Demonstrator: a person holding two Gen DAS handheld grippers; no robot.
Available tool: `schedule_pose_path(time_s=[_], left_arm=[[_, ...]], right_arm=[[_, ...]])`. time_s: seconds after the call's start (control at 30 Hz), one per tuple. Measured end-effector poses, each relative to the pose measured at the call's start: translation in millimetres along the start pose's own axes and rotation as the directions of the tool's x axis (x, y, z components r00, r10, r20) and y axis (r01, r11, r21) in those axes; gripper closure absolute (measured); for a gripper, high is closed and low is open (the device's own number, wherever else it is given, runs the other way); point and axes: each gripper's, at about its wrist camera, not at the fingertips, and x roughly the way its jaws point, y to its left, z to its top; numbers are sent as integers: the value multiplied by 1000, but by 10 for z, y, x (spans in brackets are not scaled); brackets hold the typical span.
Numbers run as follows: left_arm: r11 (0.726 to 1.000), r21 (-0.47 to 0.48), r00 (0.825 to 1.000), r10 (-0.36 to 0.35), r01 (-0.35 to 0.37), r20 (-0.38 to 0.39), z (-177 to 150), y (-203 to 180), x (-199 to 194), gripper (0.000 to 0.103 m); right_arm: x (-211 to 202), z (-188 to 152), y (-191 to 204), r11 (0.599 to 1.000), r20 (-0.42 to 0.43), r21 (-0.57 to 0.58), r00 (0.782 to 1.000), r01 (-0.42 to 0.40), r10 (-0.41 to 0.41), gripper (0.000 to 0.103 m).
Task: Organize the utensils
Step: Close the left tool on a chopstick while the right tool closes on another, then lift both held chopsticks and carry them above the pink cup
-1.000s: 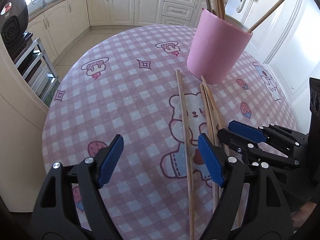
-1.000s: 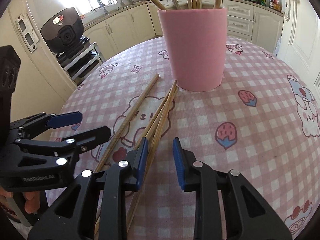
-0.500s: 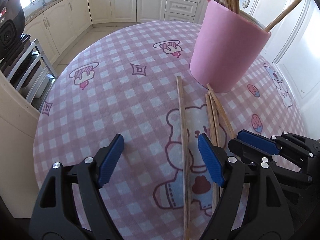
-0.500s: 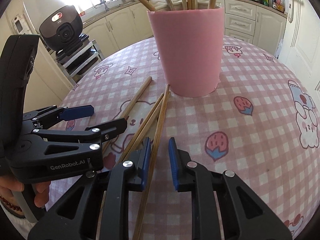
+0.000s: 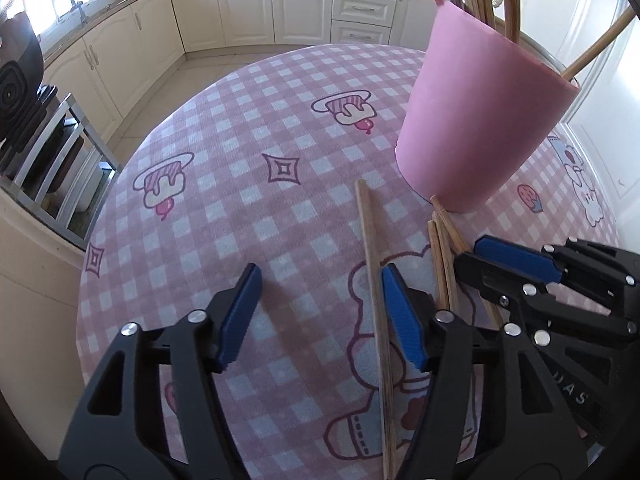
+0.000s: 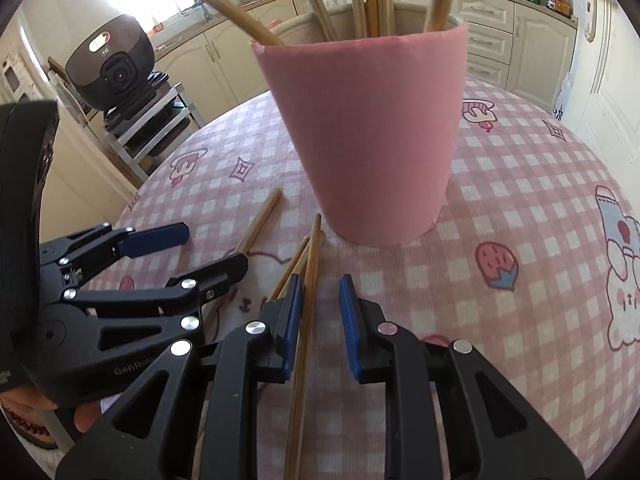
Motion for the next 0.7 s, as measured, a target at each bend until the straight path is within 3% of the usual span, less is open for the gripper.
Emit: schedule_pose_path(time_s=[0.07, 0.2, 0.27, 0.33, 0.43, 0.7], left_arm=[[1000, 13, 1000, -9, 9, 7, 9, -14, -2, 58], [1000, 4, 1000, -25, 25, 10, -7, 0, -29, 71], [998, -18, 998, -61, 61, -13, -25, 20, -70, 91], [991, -38, 991, -129, 128, -27, -83, 15, -156, 94], [995, -26, 995, -95, 94, -8, -152, -22, -226, 95], [993, -39, 991, -112, 115, 76, -213, -28, -648, 96]], right_arm=[[4, -1, 25, 1000, 2, -11, 1000, 14, -14, 86], [-10, -43, 20, 1000, -5, -5, 1000, -12, 12, 97], [-21, -70, -6, 999, -4, 9, 999, -36, 36, 97], [-44, -93, -19, 997, 2, 32, 998, -67, 67, 97], [-128, -137, -37, 995, 18, 48, 996, -91, 90, 98], [-558, -123, 41, 989, 126, 43, 982, -145, 138, 98]])
